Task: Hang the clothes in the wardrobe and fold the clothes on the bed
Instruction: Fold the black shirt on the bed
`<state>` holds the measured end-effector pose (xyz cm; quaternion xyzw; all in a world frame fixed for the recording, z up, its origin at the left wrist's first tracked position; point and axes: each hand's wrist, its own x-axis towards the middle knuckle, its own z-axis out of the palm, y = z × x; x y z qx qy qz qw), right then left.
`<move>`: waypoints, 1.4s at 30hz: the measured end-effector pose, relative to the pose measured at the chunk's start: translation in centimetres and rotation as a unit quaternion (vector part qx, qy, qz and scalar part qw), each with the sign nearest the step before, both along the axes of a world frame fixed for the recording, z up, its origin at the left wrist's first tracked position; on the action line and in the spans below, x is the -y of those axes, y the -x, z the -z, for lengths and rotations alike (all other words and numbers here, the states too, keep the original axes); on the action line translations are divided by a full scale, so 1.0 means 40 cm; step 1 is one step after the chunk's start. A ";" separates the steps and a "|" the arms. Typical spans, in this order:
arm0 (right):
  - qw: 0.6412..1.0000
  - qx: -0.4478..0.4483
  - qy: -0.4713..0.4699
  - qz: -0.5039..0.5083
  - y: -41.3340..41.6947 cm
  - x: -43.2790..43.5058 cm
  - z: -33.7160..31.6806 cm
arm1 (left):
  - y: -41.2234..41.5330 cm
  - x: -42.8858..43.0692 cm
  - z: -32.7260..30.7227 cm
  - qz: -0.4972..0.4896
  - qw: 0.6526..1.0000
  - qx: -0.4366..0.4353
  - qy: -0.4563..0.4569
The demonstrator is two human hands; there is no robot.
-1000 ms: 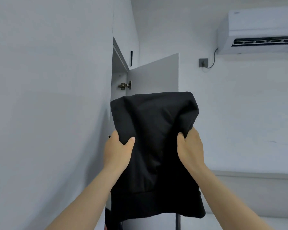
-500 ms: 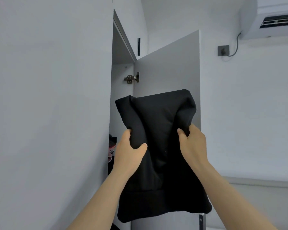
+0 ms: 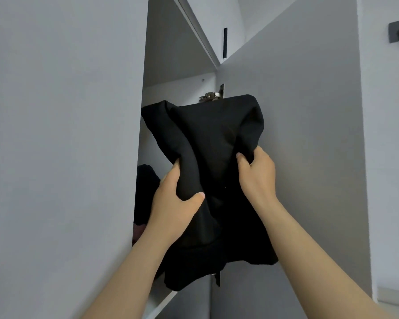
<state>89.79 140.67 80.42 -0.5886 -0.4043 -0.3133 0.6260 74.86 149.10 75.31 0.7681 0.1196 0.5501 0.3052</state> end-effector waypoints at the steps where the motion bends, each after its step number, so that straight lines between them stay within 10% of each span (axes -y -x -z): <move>1: 1.000 -0.006 -0.006 -0.013 -0.004 -0.012 0.002 | 0.000 -0.005 -0.005 -0.017 1.000 -0.001 -0.007; 21: 0.955 -0.025 0.032 -0.294 -0.161 -0.353 -0.126 | -0.068 -0.146 -0.055 -0.279 0.934 0.225 0.011; 27: 0.958 -0.042 0.033 -0.282 -0.203 -0.511 -0.199 | -0.072 -0.294 -0.161 -0.324 0.926 0.190 0.027; 33: 0.937 0.053 0.282 -0.200 -0.211 -0.726 -0.098 | -0.073 -0.387 -0.120 -0.510 0.851 -0.010 0.124; 42: 0.901 0.071 0.345 -0.254 -0.219 -0.738 -0.039 | -0.048 -0.361 -0.009 -0.416 0.892 -0.022 0.173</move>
